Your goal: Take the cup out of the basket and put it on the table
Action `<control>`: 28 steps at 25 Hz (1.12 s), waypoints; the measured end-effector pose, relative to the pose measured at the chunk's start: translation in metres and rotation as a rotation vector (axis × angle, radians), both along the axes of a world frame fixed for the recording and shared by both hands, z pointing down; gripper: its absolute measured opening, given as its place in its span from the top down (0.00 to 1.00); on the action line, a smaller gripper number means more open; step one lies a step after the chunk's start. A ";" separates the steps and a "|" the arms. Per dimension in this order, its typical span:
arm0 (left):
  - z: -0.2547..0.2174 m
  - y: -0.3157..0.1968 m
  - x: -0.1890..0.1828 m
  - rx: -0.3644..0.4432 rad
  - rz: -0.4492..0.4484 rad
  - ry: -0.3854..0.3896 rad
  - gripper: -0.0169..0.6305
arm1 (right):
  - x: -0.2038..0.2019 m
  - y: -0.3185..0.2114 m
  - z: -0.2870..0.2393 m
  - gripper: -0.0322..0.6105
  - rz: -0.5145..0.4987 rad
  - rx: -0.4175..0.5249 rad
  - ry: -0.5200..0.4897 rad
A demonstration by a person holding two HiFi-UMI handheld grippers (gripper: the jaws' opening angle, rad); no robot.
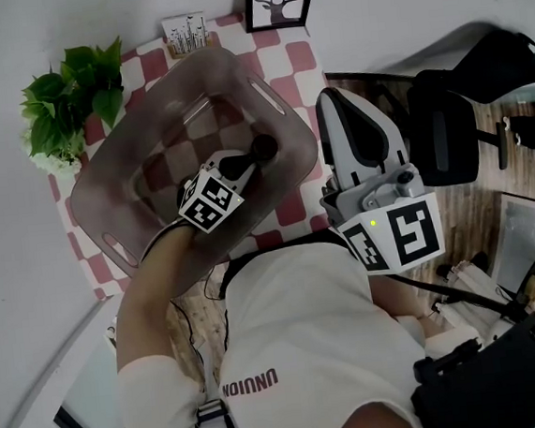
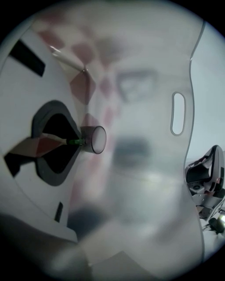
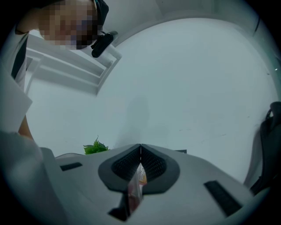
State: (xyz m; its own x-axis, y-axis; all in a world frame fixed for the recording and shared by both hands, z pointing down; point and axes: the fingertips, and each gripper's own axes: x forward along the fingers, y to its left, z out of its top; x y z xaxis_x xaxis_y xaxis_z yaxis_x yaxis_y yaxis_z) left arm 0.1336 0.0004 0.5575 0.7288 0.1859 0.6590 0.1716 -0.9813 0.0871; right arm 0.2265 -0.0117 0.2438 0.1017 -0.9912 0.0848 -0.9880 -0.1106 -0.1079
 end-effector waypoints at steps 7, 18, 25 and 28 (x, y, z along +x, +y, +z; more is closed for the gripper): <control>-0.007 -0.005 0.004 0.046 0.001 0.021 0.90 | 0.000 -0.003 -0.001 0.92 -0.004 0.003 0.000; -0.019 -0.011 0.007 0.072 -0.008 0.038 0.90 | 0.000 -0.006 0.000 0.92 -0.014 0.006 -0.006; -0.029 -0.016 0.008 0.088 -0.015 0.038 0.90 | -0.003 -0.009 0.000 0.92 -0.029 0.013 -0.014; -0.033 -0.015 0.009 0.091 -0.006 0.034 0.90 | -0.005 -0.011 0.000 0.92 -0.040 0.016 -0.016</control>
